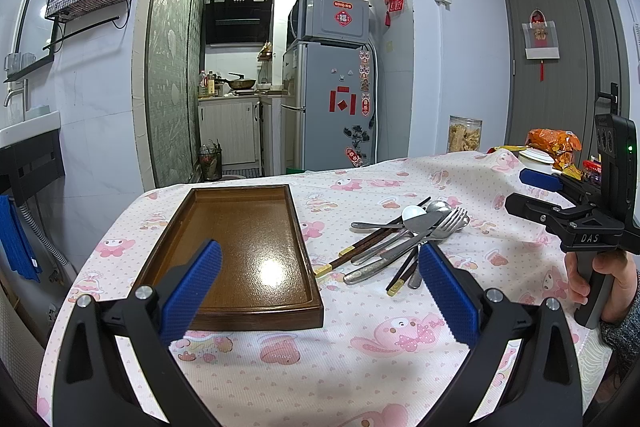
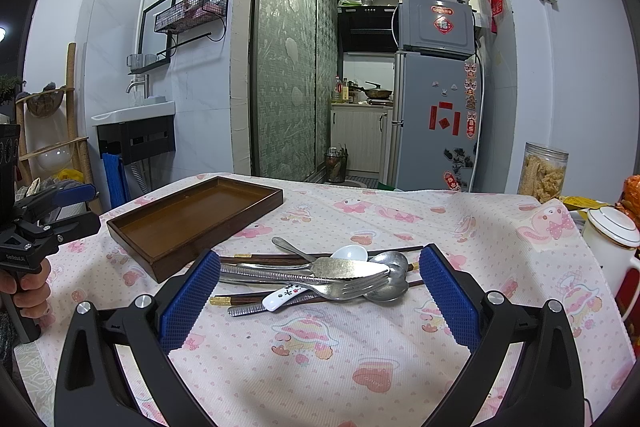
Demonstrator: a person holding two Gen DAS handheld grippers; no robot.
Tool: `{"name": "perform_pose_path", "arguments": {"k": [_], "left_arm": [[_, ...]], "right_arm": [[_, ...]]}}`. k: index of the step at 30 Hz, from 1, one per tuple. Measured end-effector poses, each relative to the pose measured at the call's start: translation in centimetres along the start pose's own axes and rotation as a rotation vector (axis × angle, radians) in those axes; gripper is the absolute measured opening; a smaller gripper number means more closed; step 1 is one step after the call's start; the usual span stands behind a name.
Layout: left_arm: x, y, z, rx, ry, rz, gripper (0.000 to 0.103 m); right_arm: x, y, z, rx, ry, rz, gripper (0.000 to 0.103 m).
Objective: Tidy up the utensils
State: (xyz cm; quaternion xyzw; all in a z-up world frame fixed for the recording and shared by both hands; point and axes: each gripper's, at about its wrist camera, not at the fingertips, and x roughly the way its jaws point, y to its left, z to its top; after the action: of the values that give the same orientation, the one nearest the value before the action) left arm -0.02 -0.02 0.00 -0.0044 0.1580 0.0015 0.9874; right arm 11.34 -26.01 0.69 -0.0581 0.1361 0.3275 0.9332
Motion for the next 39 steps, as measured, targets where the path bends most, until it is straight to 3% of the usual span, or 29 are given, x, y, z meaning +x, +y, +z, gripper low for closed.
{"name": "perform_pose_path", "arguments": {"k": [39], "left_arm": [[0.13, -0.31, 0.02, 0.006, 0.012, 0.019, 0.100]], "right_arm": [[0.06, -0.05, -0.01, 0.001, 0.002, 0.011, 0.100]]}}
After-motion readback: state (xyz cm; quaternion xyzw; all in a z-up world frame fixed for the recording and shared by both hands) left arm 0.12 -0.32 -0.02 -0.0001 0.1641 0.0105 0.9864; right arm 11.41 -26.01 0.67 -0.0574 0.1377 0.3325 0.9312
